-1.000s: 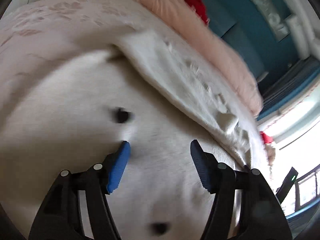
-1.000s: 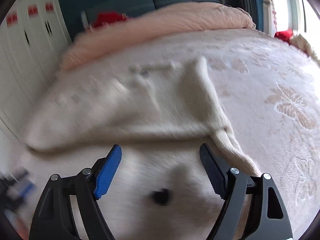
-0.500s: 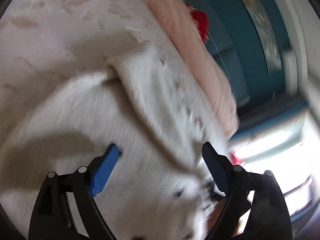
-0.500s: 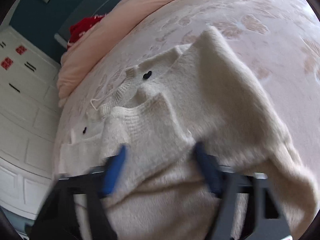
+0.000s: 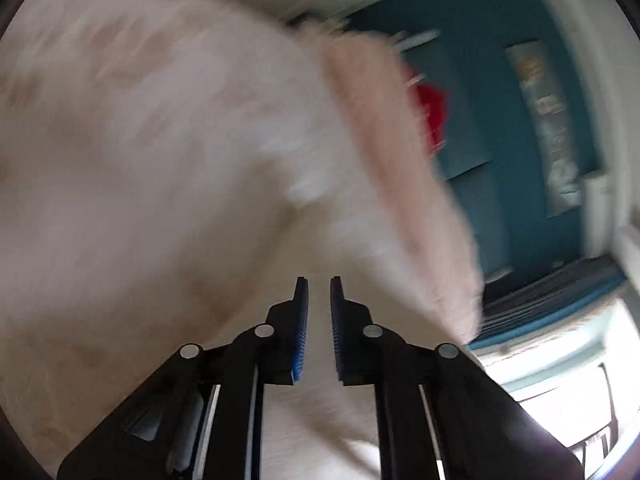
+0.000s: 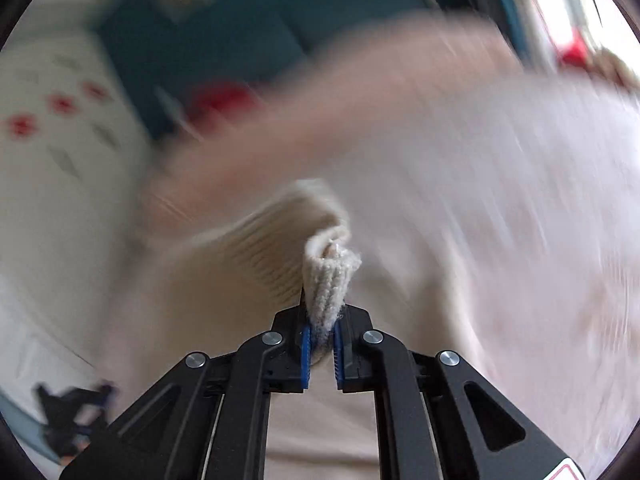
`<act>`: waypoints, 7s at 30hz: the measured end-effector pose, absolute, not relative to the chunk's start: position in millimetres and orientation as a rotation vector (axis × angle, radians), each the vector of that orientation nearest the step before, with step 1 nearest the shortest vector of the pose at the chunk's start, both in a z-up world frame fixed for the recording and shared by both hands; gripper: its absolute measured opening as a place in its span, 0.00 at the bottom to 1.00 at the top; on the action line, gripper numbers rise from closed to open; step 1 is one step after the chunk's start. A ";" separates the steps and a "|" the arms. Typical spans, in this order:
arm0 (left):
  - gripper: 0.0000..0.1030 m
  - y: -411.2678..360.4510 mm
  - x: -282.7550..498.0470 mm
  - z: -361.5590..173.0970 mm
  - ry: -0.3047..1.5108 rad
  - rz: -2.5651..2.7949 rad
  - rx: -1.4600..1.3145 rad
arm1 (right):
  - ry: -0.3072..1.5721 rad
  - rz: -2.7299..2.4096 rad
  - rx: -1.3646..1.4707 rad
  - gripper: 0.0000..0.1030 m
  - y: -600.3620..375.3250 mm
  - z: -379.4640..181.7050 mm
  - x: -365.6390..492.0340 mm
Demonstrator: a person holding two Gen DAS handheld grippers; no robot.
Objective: Fold small clothes
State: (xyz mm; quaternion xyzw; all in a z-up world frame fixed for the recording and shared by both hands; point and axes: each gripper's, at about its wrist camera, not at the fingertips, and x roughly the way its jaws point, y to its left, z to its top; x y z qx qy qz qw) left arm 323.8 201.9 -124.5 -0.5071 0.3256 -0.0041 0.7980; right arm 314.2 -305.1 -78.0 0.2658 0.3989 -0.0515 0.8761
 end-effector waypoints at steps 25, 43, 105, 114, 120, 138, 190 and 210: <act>0.07 165.9 331.4 -157.2 0.742 0.015 -0.925 | 0.859 -0.067 0.618 0.05 -322.4 -138.9 292.1; 0.87 200.9 196.6 -103.8 0.850 -0.049 -0.690 | 0.967 -0.161 0.342 0.70 -323.1 -84.8 76.7; 0.06 182.5 -14.7 -41.8 1.152 -0.266 -0.592 | 1.116 0.195 0.407 0.09 -292.0 -16.1 -105.9; 0.06 165.9 -122.9 -21.0 1.308 -0.415 -0.480 | 1.371 0.376 0.267 0.09 -276.0 -24.5 -218.2; 0.06 167.2 -67.0 52.5 1.082 -0.453 -0.474 | 1.132 0.377 0.311 0.09 -302.1 44.0 -167.4; 0.73 134.1 129.7 -37.1 0.916 -0.060 -0.453 | 0.816 -0.150 0.521 0.70 -356.6 -36.4 -21.0; 0.42 62.1 111.2 -91.4 1.083 -0.124 -0.220 | 1.060 -0.020 0.348 0.08 -246.1 -76.0 -29.3; 0.45 54.4 93.6 -97.9 1.086 -0.086 -0.178 | 1.099 0.030 0.160 0.13 -162.2 -70.4 17.4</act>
